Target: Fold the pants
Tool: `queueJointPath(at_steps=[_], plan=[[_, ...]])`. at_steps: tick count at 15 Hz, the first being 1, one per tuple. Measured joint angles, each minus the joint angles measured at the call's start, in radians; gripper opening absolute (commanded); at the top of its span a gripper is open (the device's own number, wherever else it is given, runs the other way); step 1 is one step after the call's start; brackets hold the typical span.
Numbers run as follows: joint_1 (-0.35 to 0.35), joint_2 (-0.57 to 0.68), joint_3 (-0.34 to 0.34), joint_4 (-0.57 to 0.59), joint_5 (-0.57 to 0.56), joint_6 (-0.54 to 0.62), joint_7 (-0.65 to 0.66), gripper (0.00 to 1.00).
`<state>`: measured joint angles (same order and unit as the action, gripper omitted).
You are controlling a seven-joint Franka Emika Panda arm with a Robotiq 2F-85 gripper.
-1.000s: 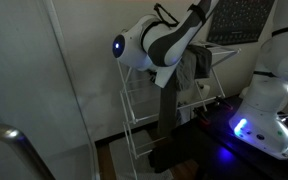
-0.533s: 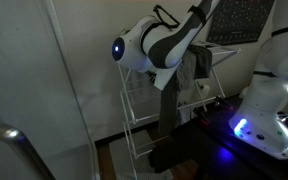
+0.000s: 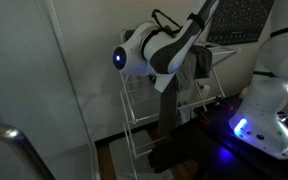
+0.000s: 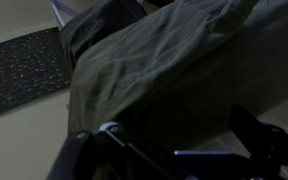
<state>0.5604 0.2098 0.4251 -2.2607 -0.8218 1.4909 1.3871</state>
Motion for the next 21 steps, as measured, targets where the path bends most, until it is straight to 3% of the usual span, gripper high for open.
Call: queueJointPath(at_steps=[5,6,8,9,17,21], plan=[[0.024,0.030,0.000,0.001,-0.082,-0.060,0.042,0.97],[0.029,0.037,0.000,0.001,-0.091,-0.070,0.052,0.73],[0.038,0.048,0.000,0.002,-0.096,-0.096,0.054,0.70],[0.042,0.052,0.000,0.002,-0.096,-0.108,0.054,0.63],[0.047,0.061,-0.001,0.047,-0.055,-0.182,0.044,0.00],[0.005,0.058,-0.010,0.122,0.078,-0.182,-0.050,0.00]])
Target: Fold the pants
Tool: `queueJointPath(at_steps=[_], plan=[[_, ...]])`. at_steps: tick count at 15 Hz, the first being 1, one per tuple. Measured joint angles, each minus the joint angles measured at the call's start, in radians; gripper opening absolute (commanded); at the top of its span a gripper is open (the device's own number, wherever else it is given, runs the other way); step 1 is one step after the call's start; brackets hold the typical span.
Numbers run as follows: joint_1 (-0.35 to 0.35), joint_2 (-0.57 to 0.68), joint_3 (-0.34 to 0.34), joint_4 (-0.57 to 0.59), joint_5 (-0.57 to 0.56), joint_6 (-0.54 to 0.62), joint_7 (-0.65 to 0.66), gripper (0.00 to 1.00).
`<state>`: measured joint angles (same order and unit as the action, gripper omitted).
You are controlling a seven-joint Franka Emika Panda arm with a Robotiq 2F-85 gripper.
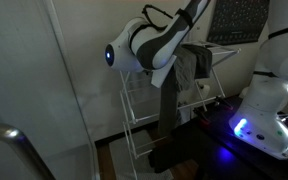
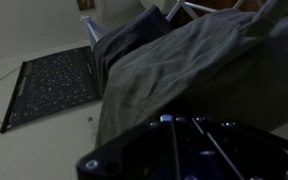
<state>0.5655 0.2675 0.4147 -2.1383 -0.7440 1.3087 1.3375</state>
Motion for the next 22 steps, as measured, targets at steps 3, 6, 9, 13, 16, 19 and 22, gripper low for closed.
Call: queueJointPath(at_steps=[3,6,9,13,16,19,22], plan=[[-0.055,-0.018,-0.016,0.070,0.099,0.001,-0.099,0.01],[-0.107,-0.047,-0.035,0.131,0.223,0.001,-0.178,0.01],[-0.135,-0.069,-0.052,0.179,0.365,0.003,-0.236,0.00],[-0.166,-0.099,-0.074,0.238,0.543,0.004,-0.324,0.01],[-0.199,-0.134,-0.103,0.273,0.662,0.006,-0.396,0.00],[-0.240,-0.182,-0.137,0.296,0.785,0.009,-0.461,0.00],[-0.284,-0.243,-0.174,0.303,0.894,0.023,-0.525,0.00]])
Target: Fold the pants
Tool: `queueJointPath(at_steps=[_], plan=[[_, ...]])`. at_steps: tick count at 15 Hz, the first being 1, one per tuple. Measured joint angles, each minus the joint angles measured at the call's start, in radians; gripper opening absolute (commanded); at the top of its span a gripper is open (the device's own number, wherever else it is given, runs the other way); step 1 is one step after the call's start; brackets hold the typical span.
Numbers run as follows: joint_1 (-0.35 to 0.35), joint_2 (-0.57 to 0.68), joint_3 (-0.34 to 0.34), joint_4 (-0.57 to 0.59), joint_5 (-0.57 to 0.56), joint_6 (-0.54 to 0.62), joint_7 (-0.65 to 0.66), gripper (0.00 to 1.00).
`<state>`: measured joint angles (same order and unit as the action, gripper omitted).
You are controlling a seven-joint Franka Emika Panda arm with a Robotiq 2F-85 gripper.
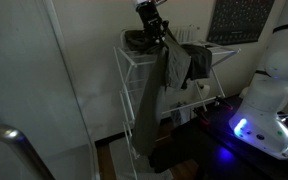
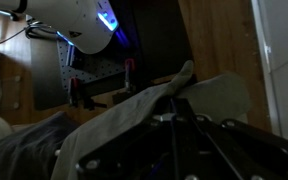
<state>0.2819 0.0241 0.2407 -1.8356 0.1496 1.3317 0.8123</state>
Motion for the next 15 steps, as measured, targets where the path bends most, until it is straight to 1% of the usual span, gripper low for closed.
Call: queueJointPath(at_steps=[6,10,13,15], plan=[[-0.106,-0.171,-0.097,0.001,0.172,0.008,-0.124,0.00],[-0.197,-0.281,-0.189,0.026,0.249,0.008,-0.233,0.00],[-0.275,-0.309,-0.274,0.078,0.295,0.020,-0.321,0.00],[-0.322,-0.302,-0.328,0.111,0.320,0.070,-0.383,0.00]])
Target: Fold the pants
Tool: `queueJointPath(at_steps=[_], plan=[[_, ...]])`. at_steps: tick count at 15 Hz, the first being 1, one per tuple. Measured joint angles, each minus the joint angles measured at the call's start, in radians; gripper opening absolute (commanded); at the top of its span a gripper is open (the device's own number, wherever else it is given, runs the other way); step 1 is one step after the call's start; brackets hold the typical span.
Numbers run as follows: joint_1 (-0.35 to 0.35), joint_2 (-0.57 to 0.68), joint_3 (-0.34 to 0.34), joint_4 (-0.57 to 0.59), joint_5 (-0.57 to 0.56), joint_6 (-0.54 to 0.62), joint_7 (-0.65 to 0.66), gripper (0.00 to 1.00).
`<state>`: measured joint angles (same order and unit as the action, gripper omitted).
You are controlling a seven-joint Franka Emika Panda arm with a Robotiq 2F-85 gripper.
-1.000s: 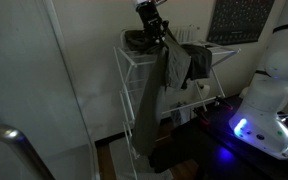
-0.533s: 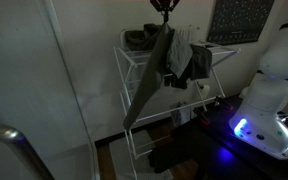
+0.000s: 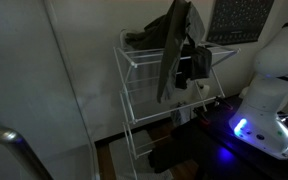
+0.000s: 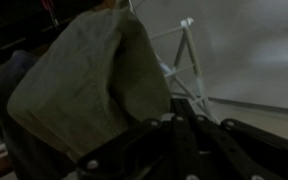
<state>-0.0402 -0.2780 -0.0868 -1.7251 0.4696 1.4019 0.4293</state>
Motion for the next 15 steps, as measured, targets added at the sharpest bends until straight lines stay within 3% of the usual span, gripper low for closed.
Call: queueJointPath(at_steps=[3,7,15], plan=[[-0.041,0.038,-0.051,0.011,0.032,0.161,-0.114,0.00],[-0.036,0.146,-0.055,0.011,0.128,0.354,-0.255,0.00],[-0.003,0.271,0.006,0.041,0.221,0.527,-0.436,0.00]])
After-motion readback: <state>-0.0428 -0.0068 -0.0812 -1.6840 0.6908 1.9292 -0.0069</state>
